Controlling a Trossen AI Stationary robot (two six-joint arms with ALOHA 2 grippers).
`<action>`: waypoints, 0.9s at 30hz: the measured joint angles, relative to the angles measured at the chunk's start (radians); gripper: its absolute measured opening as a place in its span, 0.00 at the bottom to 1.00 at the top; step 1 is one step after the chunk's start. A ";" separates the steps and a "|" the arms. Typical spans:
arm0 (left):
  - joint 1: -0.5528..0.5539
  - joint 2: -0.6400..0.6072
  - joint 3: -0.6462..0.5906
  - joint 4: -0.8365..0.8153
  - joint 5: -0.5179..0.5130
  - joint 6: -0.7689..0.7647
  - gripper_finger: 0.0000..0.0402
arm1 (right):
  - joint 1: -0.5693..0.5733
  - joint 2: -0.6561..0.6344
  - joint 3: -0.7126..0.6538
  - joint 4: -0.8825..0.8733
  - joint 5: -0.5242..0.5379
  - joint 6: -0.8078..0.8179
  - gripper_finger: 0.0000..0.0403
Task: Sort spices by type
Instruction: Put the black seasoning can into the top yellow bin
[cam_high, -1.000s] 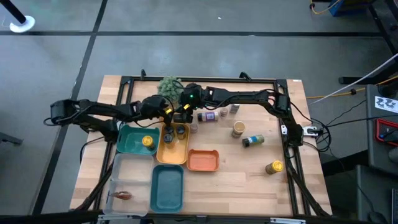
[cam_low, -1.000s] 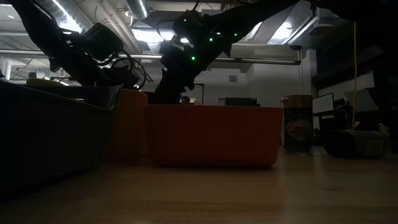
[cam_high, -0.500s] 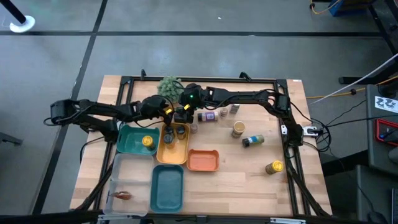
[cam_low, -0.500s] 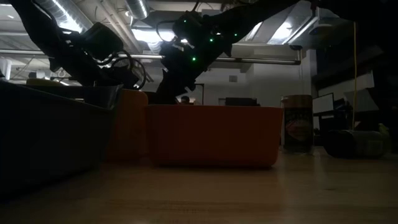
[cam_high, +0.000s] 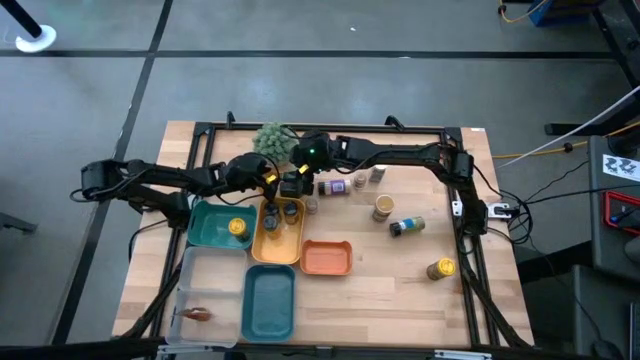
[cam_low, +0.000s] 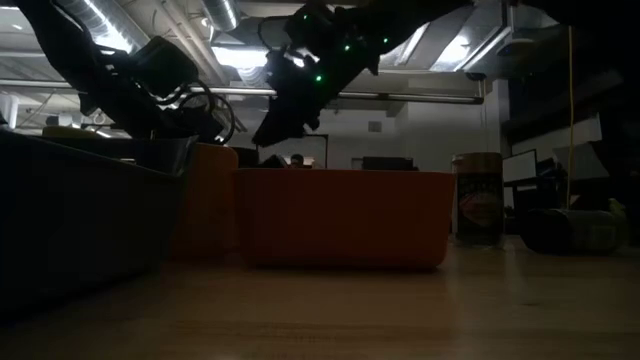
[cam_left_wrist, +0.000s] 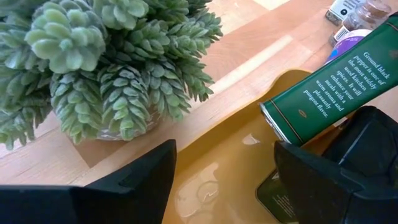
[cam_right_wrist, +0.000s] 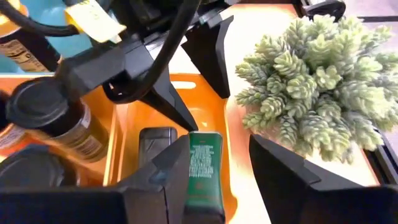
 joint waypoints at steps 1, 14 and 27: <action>0.000 0.000 0.000 0.000 0.000 0.000 0.65 | 0.000 -0.007 0.000 -0.011 0.000 0.000 0.42; -0.001 -0.001 0.000 0.000 0.001 -0.001 0.65 | 0.000 -0.020 0.000 -0.187 -0.014 0.000 0.42; 0.000 -0.001 0.000 -0.001 0.001 -0.001 0.65 | 0.000 -0.020 0.000 -0.185 -0.001 0.000 0.42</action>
